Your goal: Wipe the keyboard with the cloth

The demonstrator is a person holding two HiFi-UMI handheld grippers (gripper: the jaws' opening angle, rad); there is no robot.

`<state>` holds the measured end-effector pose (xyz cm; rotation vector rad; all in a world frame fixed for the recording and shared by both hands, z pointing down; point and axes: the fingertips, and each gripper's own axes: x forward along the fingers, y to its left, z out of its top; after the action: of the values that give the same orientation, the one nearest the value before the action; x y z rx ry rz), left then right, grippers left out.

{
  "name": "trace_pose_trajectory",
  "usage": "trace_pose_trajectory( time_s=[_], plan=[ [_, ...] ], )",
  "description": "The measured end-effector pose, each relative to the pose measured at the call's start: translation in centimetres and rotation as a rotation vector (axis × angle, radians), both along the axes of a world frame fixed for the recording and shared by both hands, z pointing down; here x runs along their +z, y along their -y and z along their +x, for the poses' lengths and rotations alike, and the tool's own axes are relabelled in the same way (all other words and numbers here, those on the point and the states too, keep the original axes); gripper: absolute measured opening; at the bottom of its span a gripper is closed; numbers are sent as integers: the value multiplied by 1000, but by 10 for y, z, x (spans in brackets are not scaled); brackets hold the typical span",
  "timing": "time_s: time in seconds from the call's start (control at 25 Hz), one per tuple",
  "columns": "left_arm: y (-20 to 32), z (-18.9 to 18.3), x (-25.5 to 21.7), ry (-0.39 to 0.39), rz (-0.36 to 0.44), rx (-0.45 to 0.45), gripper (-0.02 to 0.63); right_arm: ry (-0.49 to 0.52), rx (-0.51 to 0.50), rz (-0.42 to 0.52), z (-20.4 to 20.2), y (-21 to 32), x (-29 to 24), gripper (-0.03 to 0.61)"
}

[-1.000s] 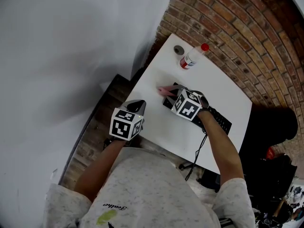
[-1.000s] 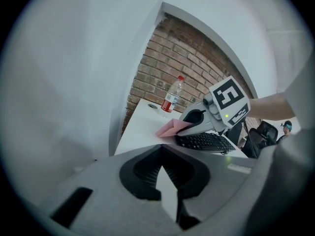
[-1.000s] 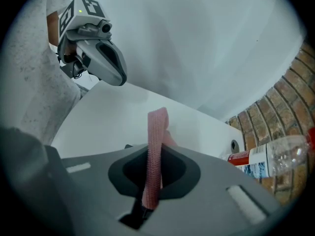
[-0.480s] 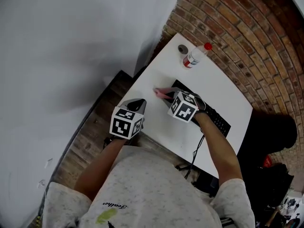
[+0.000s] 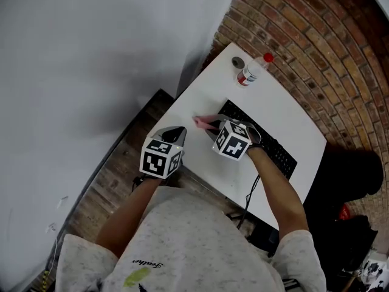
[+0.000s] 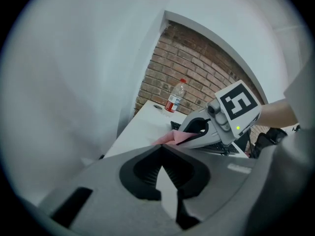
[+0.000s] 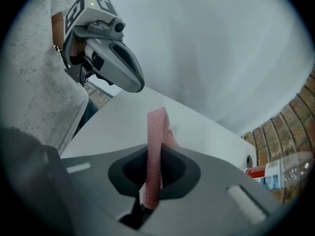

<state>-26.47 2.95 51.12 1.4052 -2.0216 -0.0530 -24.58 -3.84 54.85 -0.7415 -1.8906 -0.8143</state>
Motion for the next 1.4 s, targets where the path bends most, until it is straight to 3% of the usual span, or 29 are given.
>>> trace_pose_trajectory(
  time_s=[0.16,0.56,1.0,1.4],
  plan=[
    [2,9,-3,10,4,0,-5,63,60,-55,4,-2,-11,23],
    [40,32,-27,61,40,57,-6,280,325,-227,36,28,-65,23],
    [112,104,-57,142,80,262,-5,489,649,-278,128,95,-114,23],
    [145,152,-72,184,116,366,-5,689,943,-350,209,135,-140,23]
  ],
)
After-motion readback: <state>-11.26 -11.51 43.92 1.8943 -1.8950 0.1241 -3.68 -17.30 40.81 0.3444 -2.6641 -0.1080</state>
